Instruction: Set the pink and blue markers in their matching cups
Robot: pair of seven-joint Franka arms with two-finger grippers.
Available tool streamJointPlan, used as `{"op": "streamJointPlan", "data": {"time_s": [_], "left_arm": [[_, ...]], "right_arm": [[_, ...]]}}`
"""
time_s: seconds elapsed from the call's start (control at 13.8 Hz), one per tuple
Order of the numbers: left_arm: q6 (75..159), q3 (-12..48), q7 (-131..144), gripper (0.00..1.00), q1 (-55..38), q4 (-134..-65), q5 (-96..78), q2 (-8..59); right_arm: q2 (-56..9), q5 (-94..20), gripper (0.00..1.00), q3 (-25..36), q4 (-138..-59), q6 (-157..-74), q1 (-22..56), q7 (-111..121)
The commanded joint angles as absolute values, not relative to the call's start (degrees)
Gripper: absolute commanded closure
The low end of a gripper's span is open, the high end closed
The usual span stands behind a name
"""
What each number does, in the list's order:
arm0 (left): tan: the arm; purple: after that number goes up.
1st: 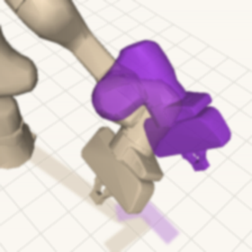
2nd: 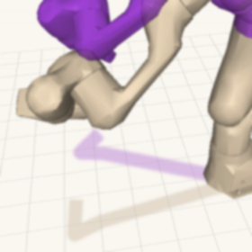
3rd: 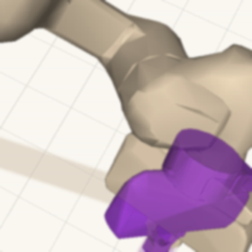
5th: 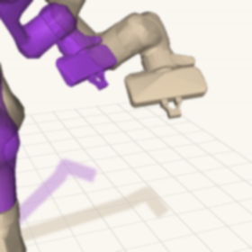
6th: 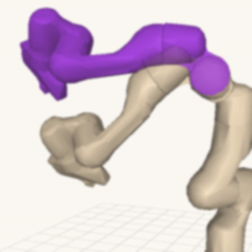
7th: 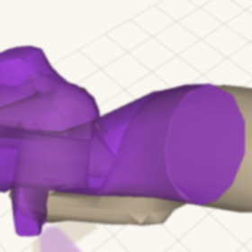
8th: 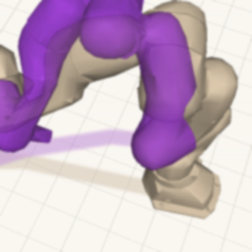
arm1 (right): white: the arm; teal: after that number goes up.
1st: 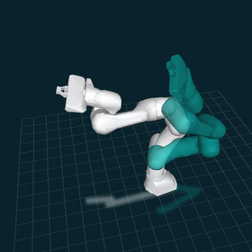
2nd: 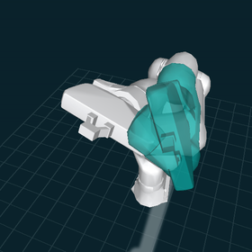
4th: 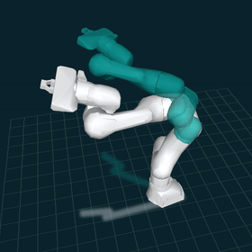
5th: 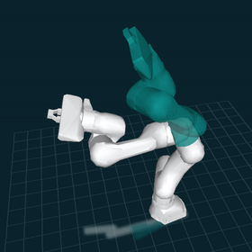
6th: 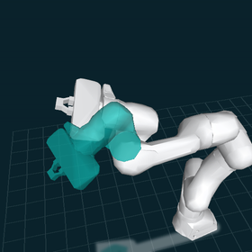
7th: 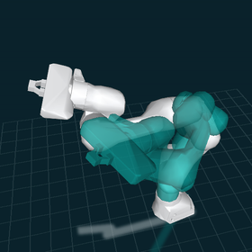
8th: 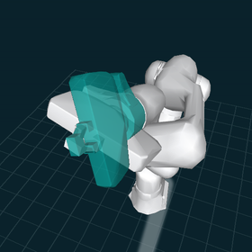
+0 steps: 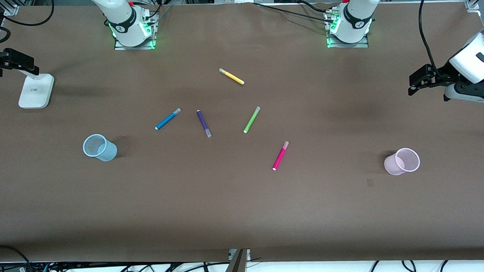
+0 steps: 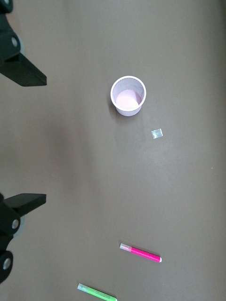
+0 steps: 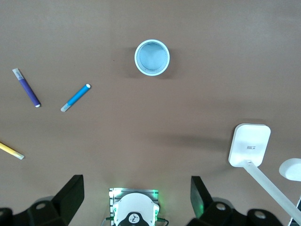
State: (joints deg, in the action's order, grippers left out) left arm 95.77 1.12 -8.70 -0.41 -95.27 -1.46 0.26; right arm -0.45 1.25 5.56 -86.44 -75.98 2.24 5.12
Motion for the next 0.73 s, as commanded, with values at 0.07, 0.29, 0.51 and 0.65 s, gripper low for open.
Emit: {"op": "streamJointPlan", "data": {"time_s": [0.07,0.29,0.51,0.65], "left_arm": [[94.66,1.32,-9.76,0.00,-0.18,-93.69,-1.76,0.97],[94.66,1.41,-9.76,0.00,-0.18,-93.78,-1.76,0.97],[95.27,1.41,-9.93,0.00,-0.26,-93.78,-2.37,1.32],[98.08,2.45,-8.62,0.00,-1.92,-93.69,-2.90,2.72]], "right_arm": [[-0.97,1.93,0.00,5.19,-84.99,-75.15,1.67,4.83],[-1.05,1.93,0.00,5.19,-84.99,-75.23,1.67,4.83],[-0.97,1.93,0.00,5.19,-84.99,-75.23,1.67,4.83],[-0.97,1.85,0.00,5.19,-84.99,-75.23,1.67,4.75]]}}
